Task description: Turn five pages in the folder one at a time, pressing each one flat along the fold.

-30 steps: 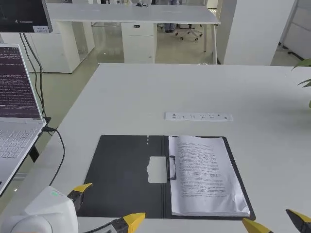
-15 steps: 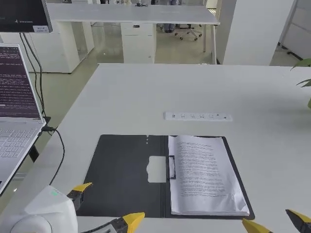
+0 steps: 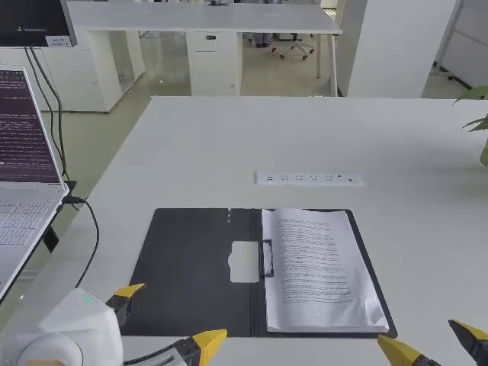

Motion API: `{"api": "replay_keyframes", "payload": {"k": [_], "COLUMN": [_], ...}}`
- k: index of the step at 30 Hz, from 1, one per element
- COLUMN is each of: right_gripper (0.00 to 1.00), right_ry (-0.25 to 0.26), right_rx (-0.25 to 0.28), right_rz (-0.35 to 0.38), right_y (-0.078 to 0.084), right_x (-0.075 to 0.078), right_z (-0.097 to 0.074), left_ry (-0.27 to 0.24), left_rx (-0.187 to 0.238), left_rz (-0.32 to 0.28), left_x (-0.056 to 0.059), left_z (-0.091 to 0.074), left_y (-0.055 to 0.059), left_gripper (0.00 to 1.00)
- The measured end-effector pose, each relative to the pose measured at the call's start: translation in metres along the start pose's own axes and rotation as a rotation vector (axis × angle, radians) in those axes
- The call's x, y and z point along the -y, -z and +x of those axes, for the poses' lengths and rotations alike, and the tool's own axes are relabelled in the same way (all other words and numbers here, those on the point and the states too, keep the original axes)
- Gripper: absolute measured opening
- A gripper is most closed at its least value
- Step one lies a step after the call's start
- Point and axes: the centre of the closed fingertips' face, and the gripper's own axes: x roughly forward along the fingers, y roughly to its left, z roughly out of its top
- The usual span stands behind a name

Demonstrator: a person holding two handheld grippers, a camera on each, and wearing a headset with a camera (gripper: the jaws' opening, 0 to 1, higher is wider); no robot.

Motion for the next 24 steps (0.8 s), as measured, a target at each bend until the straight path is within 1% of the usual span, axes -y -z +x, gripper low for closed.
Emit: {"api": "replay_keyframes", "payload": {"k": [8,16,21,23,24], "right_gripper": [0.7,0.69,0.68,0.68,0.68], "right_ry": [-0.007,-0.011,-0.011,-0.01,-0.011], "right_rx": [0.0,-0.009,-0.013,-0.008,-0.009], "right_rz": [0.003,0.007,0.007,0.01,0.013], "right_y": [0.001,0.006,0.007,0.006,0.006], "right_x": [-0.001,-0.001,0.0,0.001,0.001], "right_z": [-0.001,-0.002,-0.003,-0.003,-0.003], "left_ry": [0.005,0.027,0.055,0.069,0.078], "left_rx": [-0.005,-0.019,-0.037,-0.038,-0.046], "left_rz": [0.009,0.022,0.039,0.042,0.043], "left_x": [0.002,0.009,0.017,0.021,0.024], "left_z": [0.002,0.01,0.019,0.024,0.027], "left_y": [0.002,0.004,0.007,0.008,0.009], "left_gripper": [0.8,0.8,0.79,0.79,0.79]}}
